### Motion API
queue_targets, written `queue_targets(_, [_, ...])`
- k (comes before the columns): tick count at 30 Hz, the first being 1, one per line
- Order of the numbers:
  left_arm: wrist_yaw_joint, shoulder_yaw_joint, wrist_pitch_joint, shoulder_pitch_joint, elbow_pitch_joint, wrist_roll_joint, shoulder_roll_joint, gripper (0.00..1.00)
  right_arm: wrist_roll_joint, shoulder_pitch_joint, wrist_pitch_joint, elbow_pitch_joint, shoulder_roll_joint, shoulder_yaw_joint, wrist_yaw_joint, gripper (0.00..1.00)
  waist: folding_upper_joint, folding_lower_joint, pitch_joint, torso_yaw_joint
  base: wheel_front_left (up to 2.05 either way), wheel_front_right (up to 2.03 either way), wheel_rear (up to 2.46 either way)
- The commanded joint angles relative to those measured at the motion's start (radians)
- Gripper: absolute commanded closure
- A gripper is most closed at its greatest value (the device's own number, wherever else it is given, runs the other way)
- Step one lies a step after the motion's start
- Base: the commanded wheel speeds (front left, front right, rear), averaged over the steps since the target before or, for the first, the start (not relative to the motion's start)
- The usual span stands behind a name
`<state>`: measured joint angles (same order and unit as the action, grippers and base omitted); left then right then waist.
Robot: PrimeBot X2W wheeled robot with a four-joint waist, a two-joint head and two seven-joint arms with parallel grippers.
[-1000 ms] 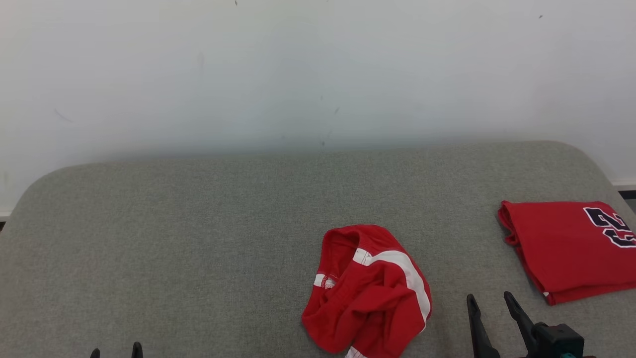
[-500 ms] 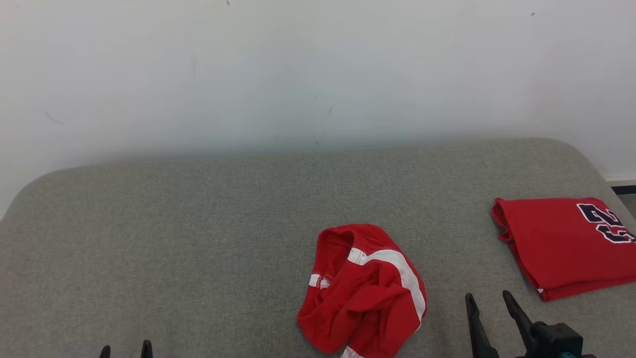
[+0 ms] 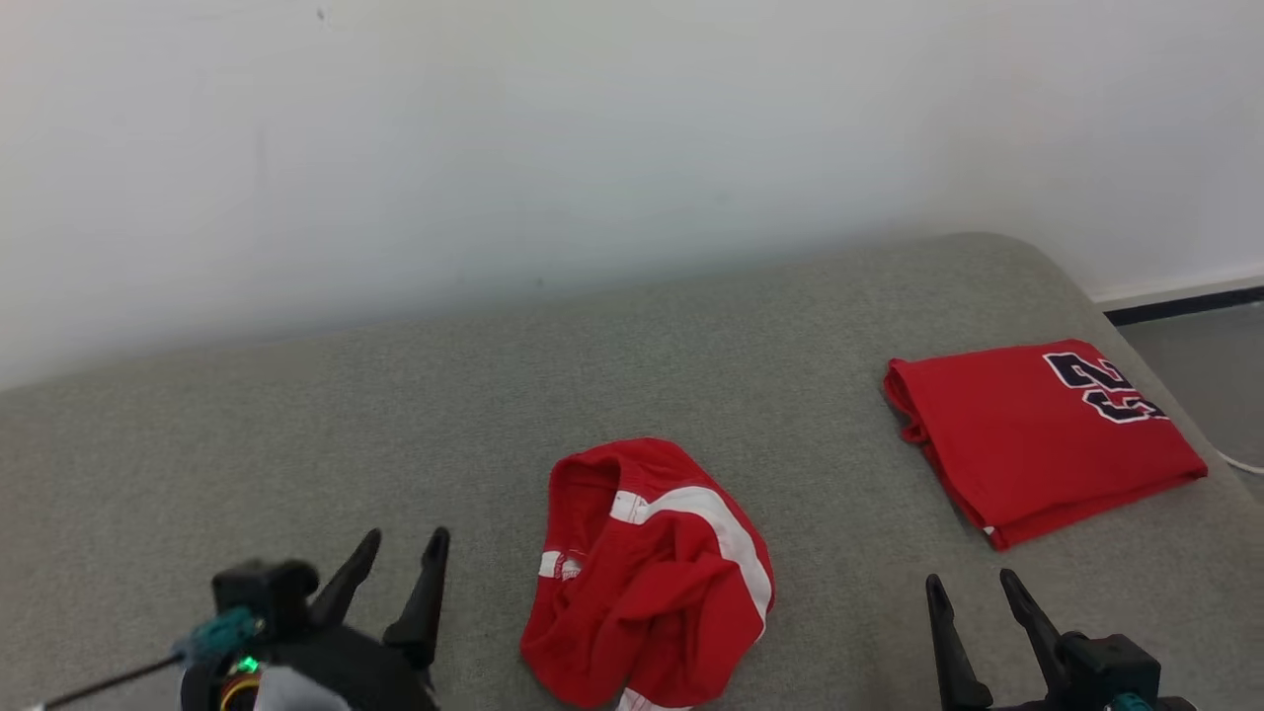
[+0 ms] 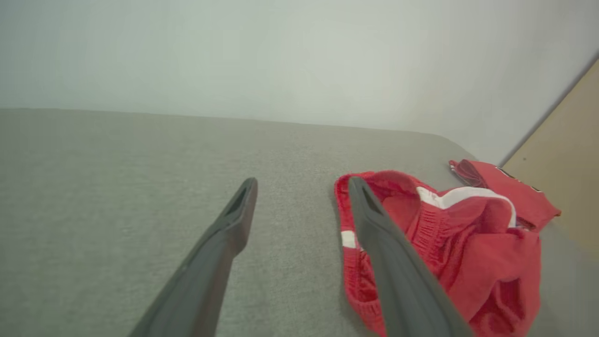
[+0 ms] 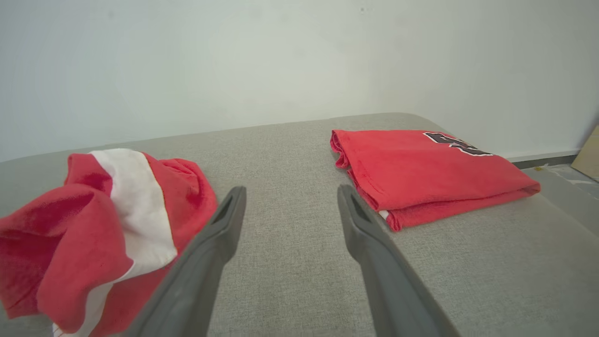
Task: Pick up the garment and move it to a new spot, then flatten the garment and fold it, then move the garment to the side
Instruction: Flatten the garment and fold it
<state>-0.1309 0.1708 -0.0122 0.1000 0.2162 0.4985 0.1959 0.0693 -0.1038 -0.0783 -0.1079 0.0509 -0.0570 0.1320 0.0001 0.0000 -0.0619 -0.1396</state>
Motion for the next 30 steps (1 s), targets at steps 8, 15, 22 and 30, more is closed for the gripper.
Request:
queue_targets(8, [0.002, 0.117, 0.33, 0.256, 0.103, 0.126, -0.033, 0.0, -0.011, 0.015, 0.009, 0.022, -0.002, 0.002, -0.002, 0.0, -0.0001, 0.0, 0.053, -0.133, 0.0, 0.0, 0.0])
queue_targets(15, [0.014, 0.123, 0.523, 0.379, 0.247, 0.22, -0.063, 0.0, -0.015, 0.032, 0.013, 0.028, -0.002, 0.012, -0.002, 0.0, -0.0001, 0.0, 0.085, -0.208, 0.0, 0.0, 0.0])
queue_targets(22, [0.057, 0.121, 0.654, 0.439, 0.344, 0.264, -0.065, 0.0, -0.001, 0.043, 0.008, 0.025, -0.002, 0.031, -0.002, 0.0, -0.0001, 0.0, 0.106, -0.252, 0.0, 0.0, 0.0])
queue_targets(30, [0.014, 0.162, 0.682, 0.477, 0.325, 0.322, -0.1, 1.0, 0.004, 0.054, -0.003, 0.017, -0.002, 0.028, -0.002, 0.0, -0.0001, 0.0, 0.118, -0.252, 0.0, 0.0, 0.0])
